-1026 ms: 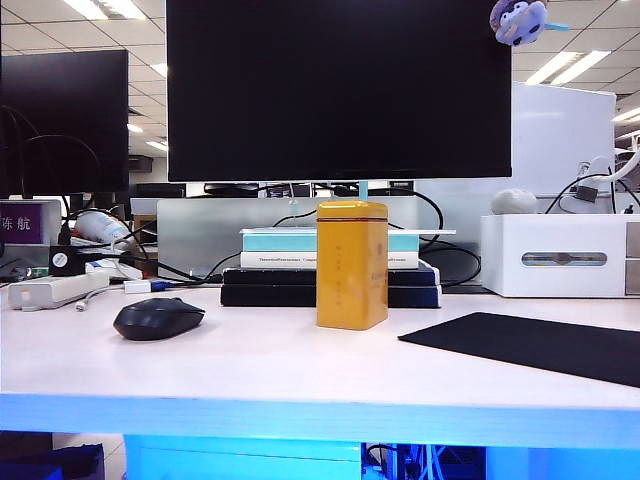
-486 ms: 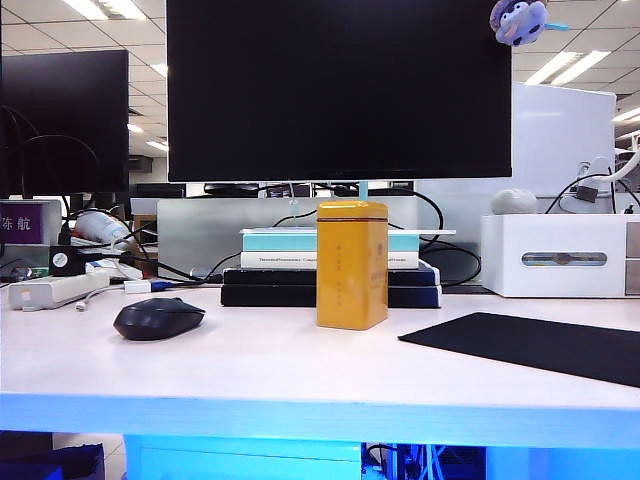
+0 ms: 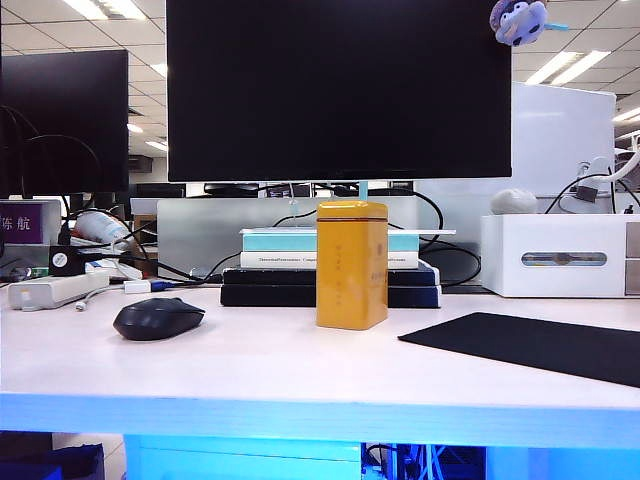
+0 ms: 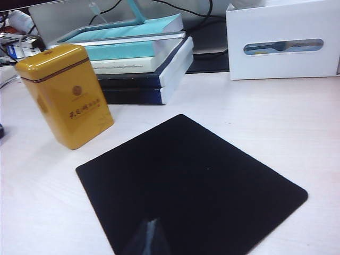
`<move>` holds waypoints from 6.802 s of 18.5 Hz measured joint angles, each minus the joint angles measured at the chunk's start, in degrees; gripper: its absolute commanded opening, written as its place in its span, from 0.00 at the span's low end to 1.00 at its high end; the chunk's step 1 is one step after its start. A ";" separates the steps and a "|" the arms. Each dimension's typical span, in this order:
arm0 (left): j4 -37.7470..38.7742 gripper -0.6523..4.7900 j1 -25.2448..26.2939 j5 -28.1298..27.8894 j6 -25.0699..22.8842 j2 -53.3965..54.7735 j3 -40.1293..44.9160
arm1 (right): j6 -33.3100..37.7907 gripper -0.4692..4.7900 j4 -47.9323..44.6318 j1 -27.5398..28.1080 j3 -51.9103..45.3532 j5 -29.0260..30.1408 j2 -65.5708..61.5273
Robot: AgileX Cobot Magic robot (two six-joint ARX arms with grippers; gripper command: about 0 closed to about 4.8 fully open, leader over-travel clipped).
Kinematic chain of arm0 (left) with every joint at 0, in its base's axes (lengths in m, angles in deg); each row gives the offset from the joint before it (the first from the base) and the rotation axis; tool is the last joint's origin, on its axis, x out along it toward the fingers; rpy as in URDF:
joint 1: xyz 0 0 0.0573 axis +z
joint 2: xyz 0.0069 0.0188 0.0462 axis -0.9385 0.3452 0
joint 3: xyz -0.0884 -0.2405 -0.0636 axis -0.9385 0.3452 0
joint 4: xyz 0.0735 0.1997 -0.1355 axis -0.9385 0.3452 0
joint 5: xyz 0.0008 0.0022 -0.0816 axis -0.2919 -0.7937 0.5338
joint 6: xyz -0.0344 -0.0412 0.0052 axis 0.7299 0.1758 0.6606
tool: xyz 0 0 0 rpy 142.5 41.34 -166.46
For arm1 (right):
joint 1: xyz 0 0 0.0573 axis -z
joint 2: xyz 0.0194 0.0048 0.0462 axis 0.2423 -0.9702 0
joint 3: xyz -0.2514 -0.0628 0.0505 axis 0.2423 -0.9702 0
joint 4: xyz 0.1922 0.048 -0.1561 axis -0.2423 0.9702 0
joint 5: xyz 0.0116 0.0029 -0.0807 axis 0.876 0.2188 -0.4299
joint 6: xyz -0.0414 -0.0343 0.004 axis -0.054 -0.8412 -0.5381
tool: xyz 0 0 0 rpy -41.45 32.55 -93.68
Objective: Place the black mouse on the black mouse pad.
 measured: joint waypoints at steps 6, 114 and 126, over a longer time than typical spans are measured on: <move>0.83 0.11 0.00 6.56 0.04 0.00 0.00 | 0.11 0.08 -0.50 -0.17 0.00 5.40 0.00; -12.07 1.00 -16.63 9.07 -11.76 95.76 -49.13 | -9.18 0.08 4.33 -33.53 31.76 2.67 -41.99; -12.59 1.00 -16.63 9.05 -10.78 95.76 -49.16 | -10.14 0.08 4.33 -33.53 31.76 2.67 -41.99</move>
